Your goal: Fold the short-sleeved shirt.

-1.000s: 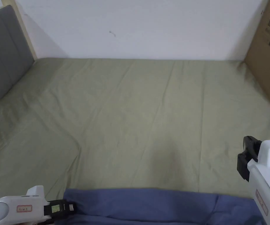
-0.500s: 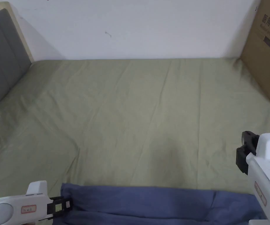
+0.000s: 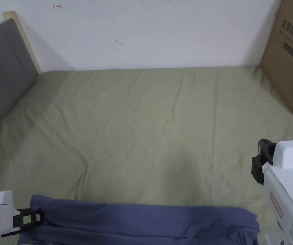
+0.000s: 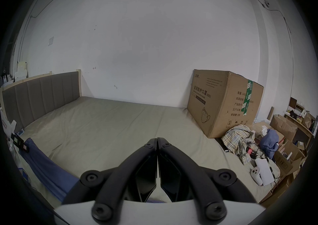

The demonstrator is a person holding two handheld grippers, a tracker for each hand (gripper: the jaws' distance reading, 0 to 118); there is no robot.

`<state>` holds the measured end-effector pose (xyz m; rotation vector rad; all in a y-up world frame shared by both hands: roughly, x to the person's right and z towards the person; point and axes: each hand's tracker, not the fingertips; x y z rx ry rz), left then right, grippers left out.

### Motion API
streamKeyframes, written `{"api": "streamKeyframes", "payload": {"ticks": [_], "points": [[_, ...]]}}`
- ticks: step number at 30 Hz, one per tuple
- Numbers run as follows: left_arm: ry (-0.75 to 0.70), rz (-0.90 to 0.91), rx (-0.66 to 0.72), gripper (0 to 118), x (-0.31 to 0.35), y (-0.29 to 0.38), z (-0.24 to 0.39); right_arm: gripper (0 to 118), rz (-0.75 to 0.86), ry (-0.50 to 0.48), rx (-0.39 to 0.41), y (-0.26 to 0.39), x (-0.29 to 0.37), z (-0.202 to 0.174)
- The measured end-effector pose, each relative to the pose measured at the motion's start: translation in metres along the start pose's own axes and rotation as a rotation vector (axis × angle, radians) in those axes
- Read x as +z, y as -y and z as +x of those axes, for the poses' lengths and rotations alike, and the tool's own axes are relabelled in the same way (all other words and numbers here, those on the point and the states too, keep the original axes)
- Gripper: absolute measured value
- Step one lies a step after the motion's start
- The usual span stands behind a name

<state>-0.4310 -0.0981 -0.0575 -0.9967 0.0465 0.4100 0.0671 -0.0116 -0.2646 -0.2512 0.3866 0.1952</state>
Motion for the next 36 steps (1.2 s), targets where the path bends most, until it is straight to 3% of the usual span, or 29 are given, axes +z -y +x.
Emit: {"api": "streamKeyframes", "payload": {"ticks": [4,9,11,18,23,27,30,32,34,36], "points": [[-0.005,-0.015,-0.048,5,-0.009,-0.015,0.048,0,0.002,0.001,-0.011,0.000,0.005,0.005],[0.142,-0.075,-0.083,5,-0.035,-0.030,0.120,0,0.016,0.003,-0.018,0.001,0.014,0.013],[0.192,-0.097,-0.117,5,-0.048,-0.042,0.117,0,0.019,0.007,-0.021,0.001,0.017,0.018],[0.187,-0.216,-0.193,5,-0.125,-0.040,0.185,0,0.020,0.031,-0.027,0.004,0.025,0.035],[0.147,-0.316,-0.204,5,-0.189,-0.027,0.203,0,0.010,0.049,-0.036,0.009,0.030,0.045],[0.106,-0.326,-0.196,6,-0.201,-0.019,0.212,0,0.001,0.062,-0.036,0.012,0.032,0.051],[0.110,-0.320,-0.191,25,-0.190,-0.027,0.215,0,-0.003,0.070,-0.041,0.013,0.032,0.054],[0.153,-0.306,-0.171,66,-0.177,-0.030,0.218,0,-0.002,0.070,-0.047,0.012,0.032,0.054],[0.178,-0.241,-0.144,100,-0.157,-0.033,0.224,0,0.002,0.065,-0.049,0.009,0.033,0.054],[0.200,-0.152,-0.131,104,-0.134,-0.034,0.224,0,0.009,0.062,-0.045,0.006,0.035,0.053]]}}
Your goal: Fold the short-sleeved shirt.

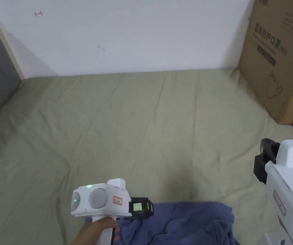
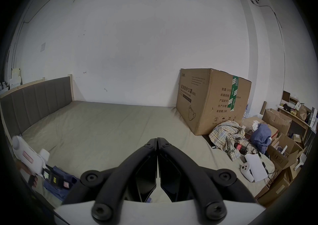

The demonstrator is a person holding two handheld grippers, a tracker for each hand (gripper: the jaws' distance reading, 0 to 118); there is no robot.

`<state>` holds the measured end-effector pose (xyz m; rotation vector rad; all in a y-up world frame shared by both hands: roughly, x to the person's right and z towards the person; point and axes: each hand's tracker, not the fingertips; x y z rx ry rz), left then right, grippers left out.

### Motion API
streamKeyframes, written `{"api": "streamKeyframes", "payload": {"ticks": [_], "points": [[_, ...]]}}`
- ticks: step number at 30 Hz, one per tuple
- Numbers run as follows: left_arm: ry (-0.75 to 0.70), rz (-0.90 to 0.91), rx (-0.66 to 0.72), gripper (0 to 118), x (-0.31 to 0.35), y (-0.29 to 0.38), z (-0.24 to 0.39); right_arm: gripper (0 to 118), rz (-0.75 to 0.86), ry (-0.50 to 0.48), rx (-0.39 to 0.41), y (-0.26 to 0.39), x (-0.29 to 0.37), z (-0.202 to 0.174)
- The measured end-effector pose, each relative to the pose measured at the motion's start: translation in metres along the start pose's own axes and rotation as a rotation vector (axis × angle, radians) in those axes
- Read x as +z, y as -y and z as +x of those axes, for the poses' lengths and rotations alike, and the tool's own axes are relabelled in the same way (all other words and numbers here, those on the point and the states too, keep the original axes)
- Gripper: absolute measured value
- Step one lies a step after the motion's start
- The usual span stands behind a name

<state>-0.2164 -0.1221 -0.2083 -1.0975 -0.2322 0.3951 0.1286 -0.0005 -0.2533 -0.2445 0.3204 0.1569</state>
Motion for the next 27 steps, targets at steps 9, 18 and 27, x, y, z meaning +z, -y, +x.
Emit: {"api": "streamKeyframes", "payload": {"ticks": [9,18,27], "points": [[-0.192,0.258,-0.074,70,0.049,0.026,-0.026,0,0.016,-0.007,0.008,-0.006,0.002,0.000],[-0.125,0.282,-0.054,0,0.019,0.063,-0.055,0,-0.003,-0.003,0.003,-0.003,0.002,0.003],[-0.071,0.164,-0.172,0,-0.042,0.072,-0.017,0,-0.020,0.011,-0.003,0.001,0.000,0.012]]}}
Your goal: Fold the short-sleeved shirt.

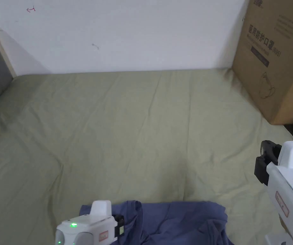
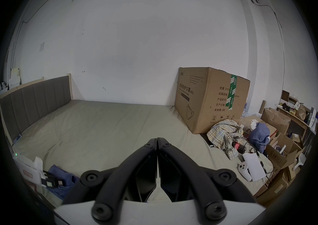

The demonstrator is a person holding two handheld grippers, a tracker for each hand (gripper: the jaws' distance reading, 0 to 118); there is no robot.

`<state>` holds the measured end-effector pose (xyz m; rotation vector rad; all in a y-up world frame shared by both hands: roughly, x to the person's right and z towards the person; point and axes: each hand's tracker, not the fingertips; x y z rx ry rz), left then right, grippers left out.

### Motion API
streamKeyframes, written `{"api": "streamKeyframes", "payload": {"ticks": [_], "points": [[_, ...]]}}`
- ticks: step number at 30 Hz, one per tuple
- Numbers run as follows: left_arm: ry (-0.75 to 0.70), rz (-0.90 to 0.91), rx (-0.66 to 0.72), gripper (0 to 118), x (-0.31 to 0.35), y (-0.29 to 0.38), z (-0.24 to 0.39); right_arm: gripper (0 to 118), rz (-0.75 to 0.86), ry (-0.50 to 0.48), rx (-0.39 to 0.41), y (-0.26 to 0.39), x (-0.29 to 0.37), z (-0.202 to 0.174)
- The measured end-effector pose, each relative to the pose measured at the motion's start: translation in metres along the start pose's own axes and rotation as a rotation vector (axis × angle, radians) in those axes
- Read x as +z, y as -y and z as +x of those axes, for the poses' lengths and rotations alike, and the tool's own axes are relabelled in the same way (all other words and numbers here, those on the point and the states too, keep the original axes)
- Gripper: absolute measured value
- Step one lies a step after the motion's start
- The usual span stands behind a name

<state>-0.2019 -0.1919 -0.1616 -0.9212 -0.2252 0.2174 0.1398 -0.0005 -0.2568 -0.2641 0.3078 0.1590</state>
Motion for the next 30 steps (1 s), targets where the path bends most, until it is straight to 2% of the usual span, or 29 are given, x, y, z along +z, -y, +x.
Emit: {"api": "streamKeyframes", "payload": {"ticks": [5,6,12,17,23,27,30], "points": [[0.038,-0.080,-0.056,0,-0.035,0.003,0.033,0,-0.013,0.010,-0.002,0.004,-0.001,0.005],[0.198,-0.139,0.090,0,-0.038,0.004,0.043,0,-0.016,0.012,-0.003,0.004,-0.001,0.005],[0.208,-0.169,0.081,0,-0.049,-0.004,0.050,0,-0.026,0.020,-0.002,0.007,0.001,0.010],[0.258,-0.144,0.178,0,-0.022,-0.013,0.038,0,-0.021,0.025,-0.010,0.006,0.004,0.011],[0.330,-0.035,0.244,0,0.059,-0.029,-0.005,0,-0.007,0.015,0.001,-0.002,0.004,0.004],[0.386,-0.043,0.406,2,0.098,-0.026,-0.062,0,0.000,0.001,0.008,-0.006,0.001,-0.005],[0.378,-0.034,0.487,14,0.114,-0.013,-0.102,0,-0.003,-0.014,0.015,-0.006,-0.002,-0.014]]}}
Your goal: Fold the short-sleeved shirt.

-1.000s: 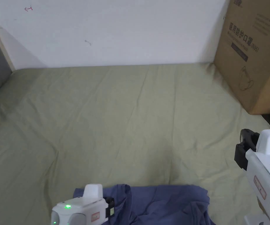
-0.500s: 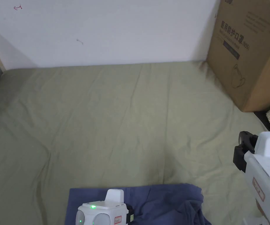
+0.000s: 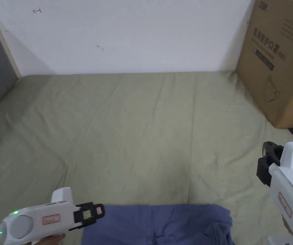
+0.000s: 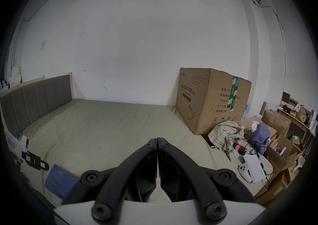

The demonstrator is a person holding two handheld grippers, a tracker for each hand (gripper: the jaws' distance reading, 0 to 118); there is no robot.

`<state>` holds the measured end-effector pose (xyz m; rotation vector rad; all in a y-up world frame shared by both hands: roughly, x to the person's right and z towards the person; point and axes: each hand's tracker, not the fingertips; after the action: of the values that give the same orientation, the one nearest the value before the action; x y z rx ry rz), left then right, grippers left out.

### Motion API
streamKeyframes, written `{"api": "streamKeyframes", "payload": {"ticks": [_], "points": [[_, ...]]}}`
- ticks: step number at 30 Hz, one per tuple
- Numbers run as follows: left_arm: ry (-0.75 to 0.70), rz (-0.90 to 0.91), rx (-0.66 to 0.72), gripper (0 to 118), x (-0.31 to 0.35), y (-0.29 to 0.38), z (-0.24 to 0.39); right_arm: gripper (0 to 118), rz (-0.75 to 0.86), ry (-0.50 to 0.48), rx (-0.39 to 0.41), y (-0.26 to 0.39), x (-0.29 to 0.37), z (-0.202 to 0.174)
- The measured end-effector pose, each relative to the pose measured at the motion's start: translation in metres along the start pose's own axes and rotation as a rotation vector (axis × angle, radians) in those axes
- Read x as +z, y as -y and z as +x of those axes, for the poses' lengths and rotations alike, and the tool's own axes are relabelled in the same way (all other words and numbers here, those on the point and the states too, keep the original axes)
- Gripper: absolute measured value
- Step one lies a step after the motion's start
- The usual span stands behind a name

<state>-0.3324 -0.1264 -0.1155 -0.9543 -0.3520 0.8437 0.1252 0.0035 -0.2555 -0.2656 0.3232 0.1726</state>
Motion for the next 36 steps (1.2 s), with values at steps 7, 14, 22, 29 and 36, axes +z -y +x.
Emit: {"api": "streamKeyframes", "payload": {"ticks": [7,14,22,29,36], "points": [[-0.206,0.049,-0.107,111,0.014,0.005,-0.051,0,-0.023,-0.033,0.016,0.002,-0.009,-0.017],[-0.159,0.002,0.011,80,-0.003,0.002,-0.093,0,-0.045,-0.036,0.036,0.003,-0.016,-0.026],[-0.128,-0.041,-0.003,45,-0.021,-0.005,-0.095,0,-0.073,-0.024,0.042,0.011,-0.021,-0.022],[-0.176,-0.053,-0.067,13,-0.038,-0.001,-0.081,0,-0.082,-0.026,0.036,0.012,-0.020,-0.019],[-0.296,-0.019,-0.259,7,-0.023,-0.003,-0.047,0,-0.070,-0.024,0.020,0.008,-0.019,-0.013]]}}
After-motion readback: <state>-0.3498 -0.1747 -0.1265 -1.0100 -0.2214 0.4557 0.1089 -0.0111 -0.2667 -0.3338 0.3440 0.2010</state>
